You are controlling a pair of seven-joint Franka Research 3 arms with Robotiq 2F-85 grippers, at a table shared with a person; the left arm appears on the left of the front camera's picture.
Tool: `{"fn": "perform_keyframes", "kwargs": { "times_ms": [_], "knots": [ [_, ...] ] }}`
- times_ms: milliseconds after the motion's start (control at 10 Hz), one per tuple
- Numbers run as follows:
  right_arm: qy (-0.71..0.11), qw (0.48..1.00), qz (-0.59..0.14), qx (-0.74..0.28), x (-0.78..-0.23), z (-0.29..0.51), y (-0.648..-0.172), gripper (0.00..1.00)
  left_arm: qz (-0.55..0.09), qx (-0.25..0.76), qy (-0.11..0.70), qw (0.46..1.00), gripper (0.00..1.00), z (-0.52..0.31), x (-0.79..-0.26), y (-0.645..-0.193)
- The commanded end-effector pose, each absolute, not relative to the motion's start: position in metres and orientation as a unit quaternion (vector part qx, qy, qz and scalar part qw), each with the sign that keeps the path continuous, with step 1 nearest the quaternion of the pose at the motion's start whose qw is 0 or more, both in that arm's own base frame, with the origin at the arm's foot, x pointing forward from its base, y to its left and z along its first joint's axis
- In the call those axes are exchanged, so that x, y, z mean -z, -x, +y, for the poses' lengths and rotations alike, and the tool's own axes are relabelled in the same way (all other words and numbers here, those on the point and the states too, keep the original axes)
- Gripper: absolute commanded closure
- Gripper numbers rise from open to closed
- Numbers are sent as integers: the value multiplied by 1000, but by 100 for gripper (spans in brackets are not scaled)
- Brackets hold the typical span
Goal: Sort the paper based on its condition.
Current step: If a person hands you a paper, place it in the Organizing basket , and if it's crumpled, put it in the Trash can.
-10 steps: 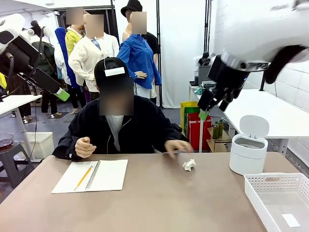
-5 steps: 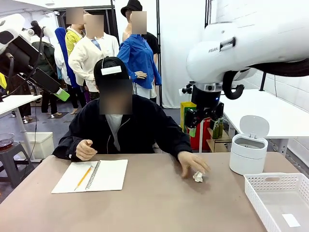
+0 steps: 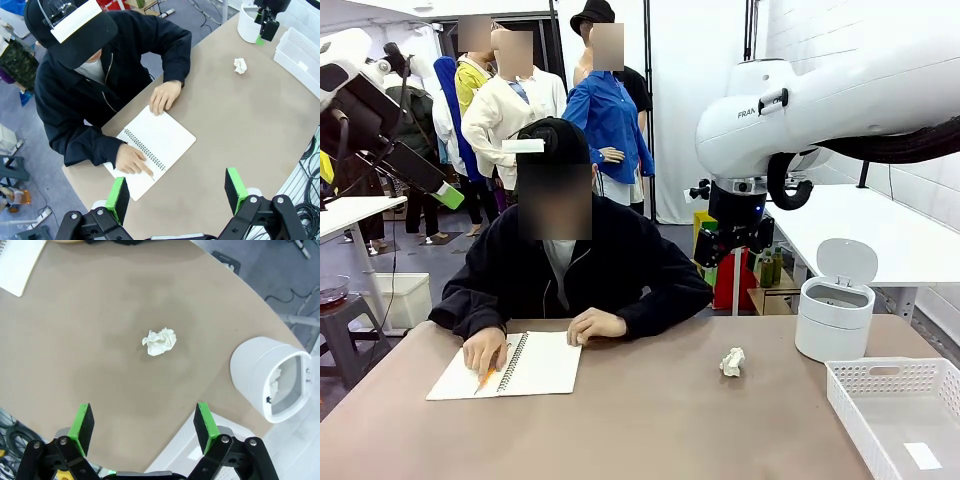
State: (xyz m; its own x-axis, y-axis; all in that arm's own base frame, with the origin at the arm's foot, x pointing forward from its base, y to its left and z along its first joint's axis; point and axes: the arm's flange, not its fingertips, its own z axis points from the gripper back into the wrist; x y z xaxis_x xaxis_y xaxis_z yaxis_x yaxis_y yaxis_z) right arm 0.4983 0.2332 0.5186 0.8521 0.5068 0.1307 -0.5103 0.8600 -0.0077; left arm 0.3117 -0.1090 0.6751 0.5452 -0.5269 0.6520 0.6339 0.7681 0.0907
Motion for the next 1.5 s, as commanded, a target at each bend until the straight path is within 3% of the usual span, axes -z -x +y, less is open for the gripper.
{"fn": "perform_keyframes", "kwargs": {
  "times_ms": [0,300,800,1400],
  "knots": [
    [-14,962,-64,-266,-518,233,-500,0,-344,330,79,876,0,-108,-676,-312],
    [-14,962,-64,-264,-519,233,-498,0,-344,330,79,876,0,-108,-676,-312],
    [-2,989,-45,-141,-444,206,-495,0,-344,330,79,876,0,-108,-676,-312],
    [31,991,-43,-120,-377,205,-500,0,-344,330,79,876,0,-108,-676,-312]
  ]
}}
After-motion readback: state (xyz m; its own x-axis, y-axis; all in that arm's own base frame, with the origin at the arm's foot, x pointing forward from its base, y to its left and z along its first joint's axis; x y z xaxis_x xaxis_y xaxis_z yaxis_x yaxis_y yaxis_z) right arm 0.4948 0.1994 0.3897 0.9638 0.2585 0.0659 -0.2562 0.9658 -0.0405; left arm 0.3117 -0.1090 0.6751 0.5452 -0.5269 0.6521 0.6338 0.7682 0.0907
